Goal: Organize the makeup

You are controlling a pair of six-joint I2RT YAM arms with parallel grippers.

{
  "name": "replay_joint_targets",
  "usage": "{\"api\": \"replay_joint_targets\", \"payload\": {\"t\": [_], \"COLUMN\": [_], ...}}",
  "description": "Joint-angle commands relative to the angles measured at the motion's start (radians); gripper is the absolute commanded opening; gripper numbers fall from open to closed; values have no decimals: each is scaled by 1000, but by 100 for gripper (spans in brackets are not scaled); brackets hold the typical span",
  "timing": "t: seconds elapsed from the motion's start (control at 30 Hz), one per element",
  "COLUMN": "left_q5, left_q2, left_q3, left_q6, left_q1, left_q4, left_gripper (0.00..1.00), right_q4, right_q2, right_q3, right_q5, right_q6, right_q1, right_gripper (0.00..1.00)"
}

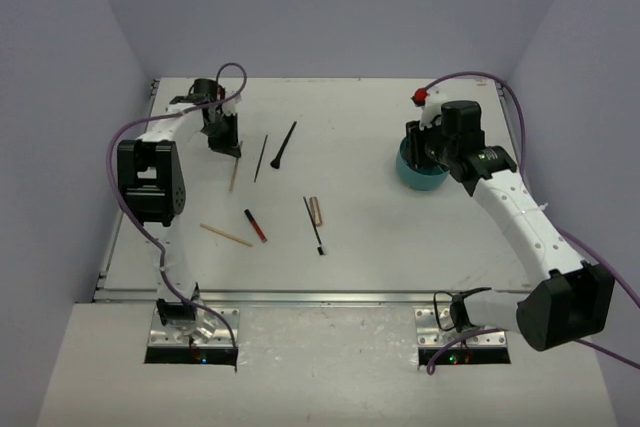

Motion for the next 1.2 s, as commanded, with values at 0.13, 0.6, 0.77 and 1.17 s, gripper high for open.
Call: {"api": "replay_joint_targets", "payload": {"t": [0.13,0.6,0.77,1.17], "left_q5": [319,691,727,686], "left_q2": [-204,-335,-334,-312], "left_q3": [215,197,192,180], "left_q6": [52,42,-31,-102], "left_q1": [-33,-185,-194,-195], "left_q4": [2,78,114,179], "left_gripper": [0,0,0,0], "right_q4": [287,729,839,821], "right_q2": [62,492,493,520], "right_q3": [125,505,430,402], "right_q5": [-351,-412,-411,-415], "right_q6": [175,634,698,753], "right_q1": [19,191,201,216], "right_gripper": [52,67,64,50]}}
